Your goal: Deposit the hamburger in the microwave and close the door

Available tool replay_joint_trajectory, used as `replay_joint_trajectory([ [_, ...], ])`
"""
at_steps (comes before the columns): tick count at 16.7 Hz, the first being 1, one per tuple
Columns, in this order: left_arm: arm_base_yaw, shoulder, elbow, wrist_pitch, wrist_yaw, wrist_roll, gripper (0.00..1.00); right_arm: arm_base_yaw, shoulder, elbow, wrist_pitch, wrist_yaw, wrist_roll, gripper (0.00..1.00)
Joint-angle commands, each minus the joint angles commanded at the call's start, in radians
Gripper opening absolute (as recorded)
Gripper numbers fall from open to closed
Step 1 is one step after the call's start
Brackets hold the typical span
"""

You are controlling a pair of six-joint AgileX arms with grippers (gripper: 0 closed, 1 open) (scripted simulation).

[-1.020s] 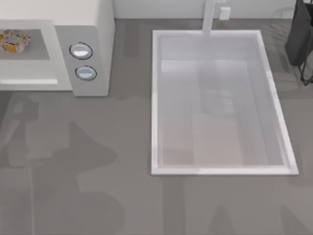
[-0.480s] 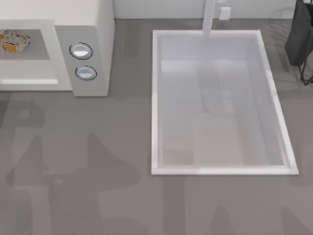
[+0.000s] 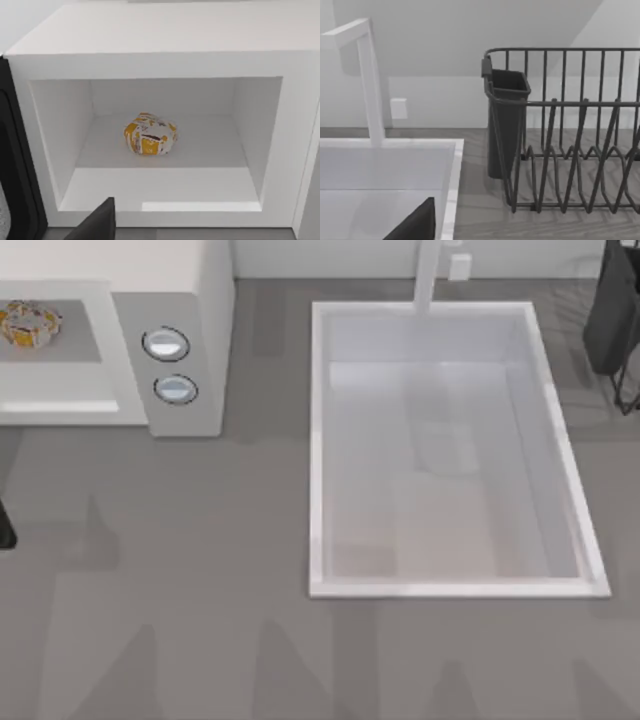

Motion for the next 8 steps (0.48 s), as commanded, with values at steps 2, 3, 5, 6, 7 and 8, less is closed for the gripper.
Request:
replay_joint_trajectory([
  [2, -0.035, -0.178, -0.068, -0.062, -0.032, -0.013, 1.00, 0.000, 0.000, 0.000, 0.000, 0.000, 0.000, 1.00],
  [3, -0.051, -0.252, -0.098, -0.090, -0.047, -0.020, 1.00, 0.000, 0.000, 0.000, 0.000, 0.000, 0.000, 1.00],
  [5, -0.079, -0.370, -0.145, -0.133, -0.074, -0.030, 1.00, 0.000, 0.000, 0.000, 0.000, 0.000, 0.000, 1.00],
  [6, -0.091, -0.414, -0.163, -0.149, -0.085, -0.034, 1.00, 0.000, 0.000, 0.000, 0.000, 0.000, 0.000, 1.00],
  [7, -0.100, -0.447, -0.176, -0.161, -0.093, -0.037, 1.00, 0.000, 0.000, 0.000, 0.000, 0.000, 0.000, 1.00],
  [8, -0.107, -0.469, -0.185, -0.169, -0.100, -0.040, 1.00, 0.000, 0.000, 0.000, 0.000, 0.000, 0.000, 1.00],
])
